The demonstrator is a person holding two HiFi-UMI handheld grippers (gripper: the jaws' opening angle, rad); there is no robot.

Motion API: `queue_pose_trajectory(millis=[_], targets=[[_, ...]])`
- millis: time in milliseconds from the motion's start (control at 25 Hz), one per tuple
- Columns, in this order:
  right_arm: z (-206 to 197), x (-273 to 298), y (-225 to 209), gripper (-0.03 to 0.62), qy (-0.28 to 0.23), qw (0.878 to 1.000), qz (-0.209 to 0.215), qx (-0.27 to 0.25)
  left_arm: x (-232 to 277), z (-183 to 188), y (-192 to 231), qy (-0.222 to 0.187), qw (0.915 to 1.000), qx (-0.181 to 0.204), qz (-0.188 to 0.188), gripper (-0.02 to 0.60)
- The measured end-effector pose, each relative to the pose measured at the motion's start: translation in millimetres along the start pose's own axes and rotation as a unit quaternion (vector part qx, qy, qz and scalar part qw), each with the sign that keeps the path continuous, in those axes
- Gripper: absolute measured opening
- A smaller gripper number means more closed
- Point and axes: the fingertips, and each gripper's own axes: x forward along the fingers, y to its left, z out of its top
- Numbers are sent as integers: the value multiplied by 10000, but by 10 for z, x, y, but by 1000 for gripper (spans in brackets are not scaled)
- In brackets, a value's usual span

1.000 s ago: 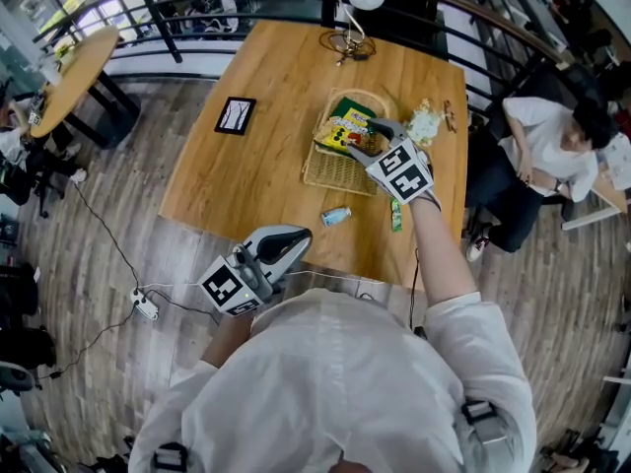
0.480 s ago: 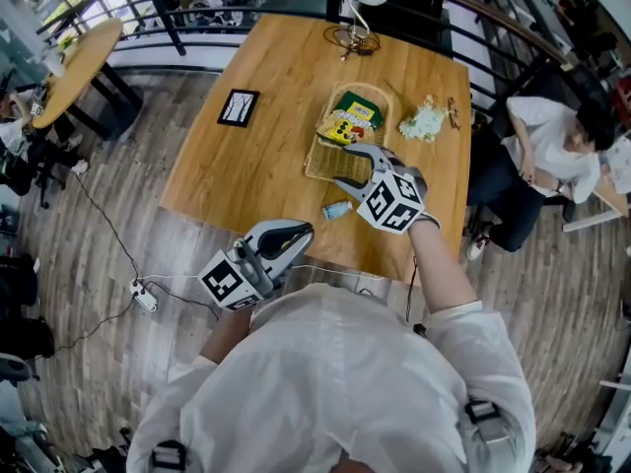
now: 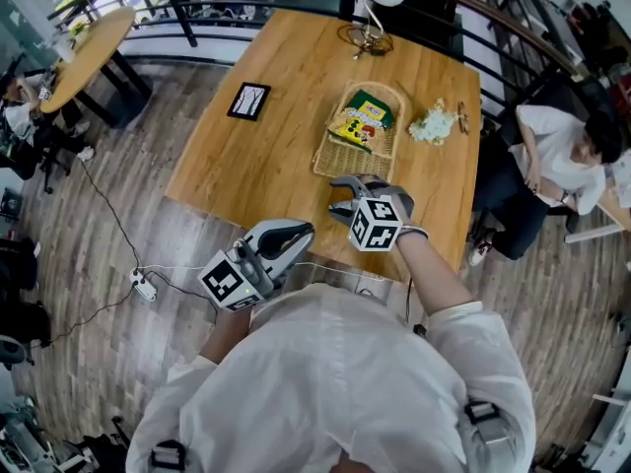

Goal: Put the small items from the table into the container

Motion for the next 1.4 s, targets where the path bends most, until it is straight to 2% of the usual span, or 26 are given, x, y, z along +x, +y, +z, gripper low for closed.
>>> queue_pose_trajectory(millis=[280, 480, 720, 1040, 1200, 1400], targets=[[-395, 400, 233, 249, 612, 9964, 578, -127, -92, -3, 34, 22, 9998, 1, 186, 9], [-739, 658, 346, 250, 1155, 9875, 1004, -375, -180, -16, 55, 66, 9994, 7, 336, 9], [-975, 862, 459, 249, 1563, 9773, 1367, -430, -303, 2, 80, 99, 9985, 10, 546, 9], [-1143, 1085, 557, 248, 1875, 9678, 1656, -268, -342, -34, 130, 173, 9979, 1, 622, 9], [-1247, 1116, 661, 242, 2086, 9597, 1844, -374, -336, -47, 124, 194, 9980, 4, 606, 9], [-1278, 1134, 691, 230, 2115, 9555, 2016, -393, -338, -58, 148, 217, 9979, -2, 610, 9]])
